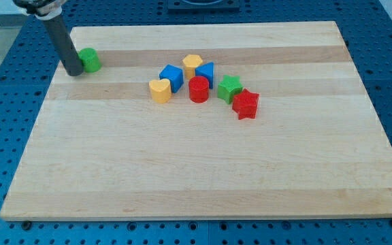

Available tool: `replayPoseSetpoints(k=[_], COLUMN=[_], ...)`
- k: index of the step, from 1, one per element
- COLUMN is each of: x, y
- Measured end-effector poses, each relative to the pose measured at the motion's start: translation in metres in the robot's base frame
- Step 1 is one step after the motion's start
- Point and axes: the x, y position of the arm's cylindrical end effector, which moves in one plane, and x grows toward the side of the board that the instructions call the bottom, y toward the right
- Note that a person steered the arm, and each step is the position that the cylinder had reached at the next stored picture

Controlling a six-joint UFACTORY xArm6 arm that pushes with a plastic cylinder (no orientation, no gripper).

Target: Push the green circle to the top left of the board

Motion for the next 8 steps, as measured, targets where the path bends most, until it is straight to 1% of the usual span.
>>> replayPoseSetpoints(k=[1, 2, 3, 4, 5, 6, 7, 8], x=[0.027, 0.011, -0.023, -0.043, -0.023, -0.036, -0.064, -0.073], y=[0.001, 0.016, 0.017, 0.017, 0.035, 0.063, 0.036, 0.017])
